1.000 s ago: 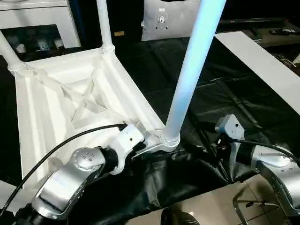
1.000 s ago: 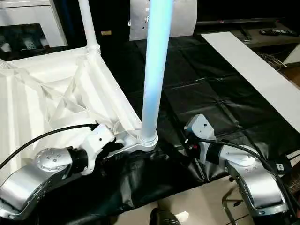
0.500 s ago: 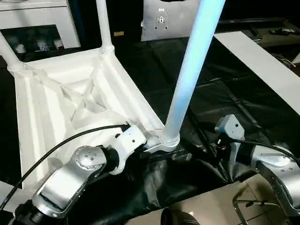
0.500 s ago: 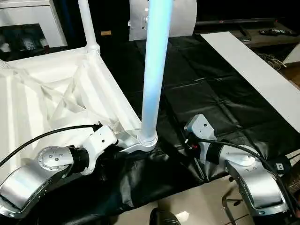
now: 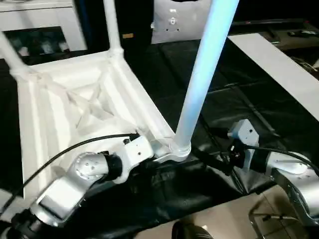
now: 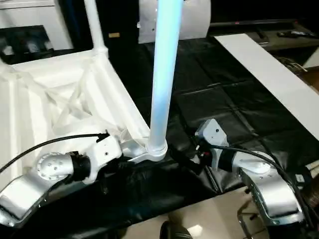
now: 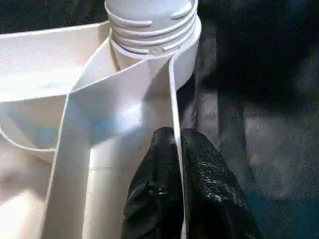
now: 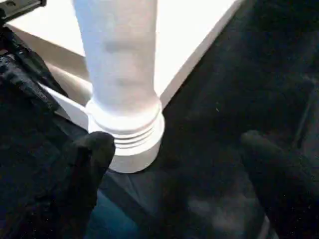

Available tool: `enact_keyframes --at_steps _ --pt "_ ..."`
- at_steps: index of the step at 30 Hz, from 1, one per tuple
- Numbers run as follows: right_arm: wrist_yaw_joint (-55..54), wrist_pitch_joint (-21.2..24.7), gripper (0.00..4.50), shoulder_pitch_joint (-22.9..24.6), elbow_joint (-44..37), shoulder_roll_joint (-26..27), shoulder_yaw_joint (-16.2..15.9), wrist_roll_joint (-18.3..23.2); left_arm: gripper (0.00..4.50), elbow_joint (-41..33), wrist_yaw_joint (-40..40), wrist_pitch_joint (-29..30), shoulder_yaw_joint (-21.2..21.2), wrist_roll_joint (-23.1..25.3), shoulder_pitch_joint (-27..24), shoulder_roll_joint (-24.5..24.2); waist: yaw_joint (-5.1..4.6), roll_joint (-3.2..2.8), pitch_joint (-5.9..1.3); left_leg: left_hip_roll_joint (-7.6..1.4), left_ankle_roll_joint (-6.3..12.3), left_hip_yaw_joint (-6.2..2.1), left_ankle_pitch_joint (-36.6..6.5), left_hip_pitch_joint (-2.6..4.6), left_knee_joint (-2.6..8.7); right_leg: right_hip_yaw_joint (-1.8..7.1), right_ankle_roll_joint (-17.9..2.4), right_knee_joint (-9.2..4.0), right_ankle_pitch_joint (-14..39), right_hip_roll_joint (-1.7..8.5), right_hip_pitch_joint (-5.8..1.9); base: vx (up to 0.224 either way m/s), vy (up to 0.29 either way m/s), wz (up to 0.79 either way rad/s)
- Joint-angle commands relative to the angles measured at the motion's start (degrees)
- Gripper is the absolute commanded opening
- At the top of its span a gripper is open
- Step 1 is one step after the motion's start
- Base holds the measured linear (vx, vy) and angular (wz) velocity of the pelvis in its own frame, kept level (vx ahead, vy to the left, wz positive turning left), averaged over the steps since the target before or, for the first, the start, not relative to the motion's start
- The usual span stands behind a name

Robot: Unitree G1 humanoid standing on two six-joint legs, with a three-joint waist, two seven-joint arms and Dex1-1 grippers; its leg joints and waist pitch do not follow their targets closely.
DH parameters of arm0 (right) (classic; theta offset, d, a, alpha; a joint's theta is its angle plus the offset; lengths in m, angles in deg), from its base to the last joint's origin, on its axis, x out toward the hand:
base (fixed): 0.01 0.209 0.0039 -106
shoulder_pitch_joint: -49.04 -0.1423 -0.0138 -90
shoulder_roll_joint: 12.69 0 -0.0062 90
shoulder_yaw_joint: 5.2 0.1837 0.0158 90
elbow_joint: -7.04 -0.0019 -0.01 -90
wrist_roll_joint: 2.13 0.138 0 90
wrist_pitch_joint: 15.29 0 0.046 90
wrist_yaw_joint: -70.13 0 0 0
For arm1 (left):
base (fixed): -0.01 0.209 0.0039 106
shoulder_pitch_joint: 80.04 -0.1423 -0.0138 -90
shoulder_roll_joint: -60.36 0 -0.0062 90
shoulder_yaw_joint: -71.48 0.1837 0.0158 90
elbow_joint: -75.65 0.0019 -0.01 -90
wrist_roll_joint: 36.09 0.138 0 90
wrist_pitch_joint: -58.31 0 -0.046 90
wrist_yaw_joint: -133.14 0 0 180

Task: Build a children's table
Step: Rotate leg to tighten

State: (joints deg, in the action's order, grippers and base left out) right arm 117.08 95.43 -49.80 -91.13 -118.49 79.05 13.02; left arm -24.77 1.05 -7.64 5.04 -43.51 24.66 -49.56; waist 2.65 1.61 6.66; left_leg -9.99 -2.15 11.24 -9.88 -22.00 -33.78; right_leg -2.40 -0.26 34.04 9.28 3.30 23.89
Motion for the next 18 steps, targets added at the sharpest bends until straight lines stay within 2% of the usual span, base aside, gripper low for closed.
enact_keyframes --at_steps 1,2,3,4,6,7,8,9,11,12,14,15,18 --pt "0.8 -0.6 4.50 -0.5 0.3 -0.2 -0.3 0.1 0.03 3.9 4.6 -8.4 0.5 -0.3 1.9 -0.2 0.11 0.40 -3.09 -2.68 1.03 -1.85 -18.6 1.86 4.19 2.72 -4.2 -6.33 33.6 4.38 -1.09 0.000 0.000 0.00" --pt "0.9 -0.7 4.50 -0.6 0.4 -0.2 -0.3 0.1 0.03 5.6 5.8 -10.5 0.7 0.1 2.6 -0.5 0.20 0.29 -3.11 -2.76 0.85 -1.83 -18.7 1.91 4.22 2.78 -3.9 -6.28 33.8 4.43 -1.04 0.000 0.000 0.00" --pt "1.5 -1.0 4.50 -0.6 0.2 -0.1 -0.6 0.4 0.03 9.4 8.8 -15.6 1.3 0.4 4.7 -0.6 0.34 0.16 -3.07 -2.81 0.59 -1.96 -19.1 1.84 4.40 2.65 -3.8 -6.23 34.3 4.45 -1.13 0.000 0.000 0.00" --pt "1.8 -1.1 4.50 -0.5 -0.1 0.0 -0.9 0.5 0.03 11.3 10.7 -18.0 1.8 0.4 5.9 -0.4 0.59 0.11 -3.01 -2.71 0.49 -1.87 -19.8 2.11 4.36 2.66 -3.1 -6.66 35.7 4.48 -0.83 0.000 0.000 0.00" --pt "2.0 -1.1 4.50 -0.5 -0.4 0.1 -1.2 0.6 0.03 13.3 12.7 -20.5 2.5 0.5 7.2 -0.2 0.76 -0.01 -3.16 -2.85 0.09 -1.96 -19.8 2.18 4.42 2.70 -3.4 -6.43 35.2 4.64 -0.90 0.000 0.000 0.00" --pt "2.2 -1.2 4.50 -0.4 -0.6 0.2 -1.3 0.5 0.03 14.0 13.2 -21.3 2.6 0.6 7.7 0.1 0.78 -0.01 -3.17 -3.12 -0.21 -2.18 -19.7 1.80 4.69 2.65 -4.3 -6.05 33.9 4.88 -1.26 0.000 0.000 0.00" --pt "2.4 -1.2 4.50 -0.3 -0.8 0.2 -1.4 0.6 0.03 14.5 13.3 -21.6 2.5 0.6 8.0 0.4 0.76 -0.05 -3.19 -3.20 -0.34 -2.19 -19.9 1.76 4.78 2.64 -4.6 -5.92 33.5 4.88 -1.29 0.000 0.000 0.00" --pt "3.0 -1.1 4.50 0.0 -1.3 0.1 -1.5 0.9 0.03 15.2 13.0 -21.8 2.2 0.5 8.7 1.1 0.78 -0.66 -3.23 -3.32 -0.71 -2.17 -20.5 1.99 4.84 2.70 -5.4 -5.80 31.9 4.80 -1.12 0.000 0.000 0.00" --pt "3.6 -1.2 4.50 0.1 -1.5 -0.1 -1.6 1.2 0.03 16.6 13.1 -21.8 1.2 -0.1 9.2 2.1 0.80 -0.37 -3.25 -3.30 -0.62 -1.98 -20.8 2.09 4.71 2.86 -6.5 -5.61 30.0 4.79 -1.12 0.000 0.000 0.00" --pt "4.0 -1.3 4.50 0.1 -1.4 -0.3 -1.8 1.3 0.03 17.1 13.6 -21.0 0.3 -1.3 9.3 2.9 0.83 -0.48 -3.19 -3.25 -0.46 -1.90 -20.6 2.01 4.69 2.92 -7.0 -5.61 29.7 4.90 -1.24 0.000 0.000 0.00" --pt "5.2 -1.4 4.50 -0.3 -0.9 -0.7 -2.5 1.2 0.03 18.0 14.7 -18.8 -1.2 -3.5 9.3 3.8 0.85 -0.22 -3.30 -3.17 0.00 -1.91 -19.2 1.65 4.62 2.89 -7.3 -5.30 29.4 5.06 -1.62 0.000 0.000 0.00" --pt "5.6 -1.8 4.50 -0.8 -0.2 -0.8 -3.0 0.7 0.03 18.4 15.5 -17.9 -1.3 -4.1 9.4 3.8 0.88 -0.41 -3.29 -3.15 0.46 -1.87 -18.4 1.58 4.55 2.96 -7.4 -5.30 29.6 5.16 -1.60 0.000 0.000 0.00" --pt "7.3 -2.6 4.50 -3.2 2.7 0.1 -4.0 0.8 0.03 19.5 18.9 -16.6 -0.5 -4.7 9.4 2.8 0.67 -0.40 -3.45 -3.04 1.06 -1.94 -17.2 1.32 4.40 2.82 -7.8 -5.22 30.5 5.27 -1.76 0.000 0.000 0.00"
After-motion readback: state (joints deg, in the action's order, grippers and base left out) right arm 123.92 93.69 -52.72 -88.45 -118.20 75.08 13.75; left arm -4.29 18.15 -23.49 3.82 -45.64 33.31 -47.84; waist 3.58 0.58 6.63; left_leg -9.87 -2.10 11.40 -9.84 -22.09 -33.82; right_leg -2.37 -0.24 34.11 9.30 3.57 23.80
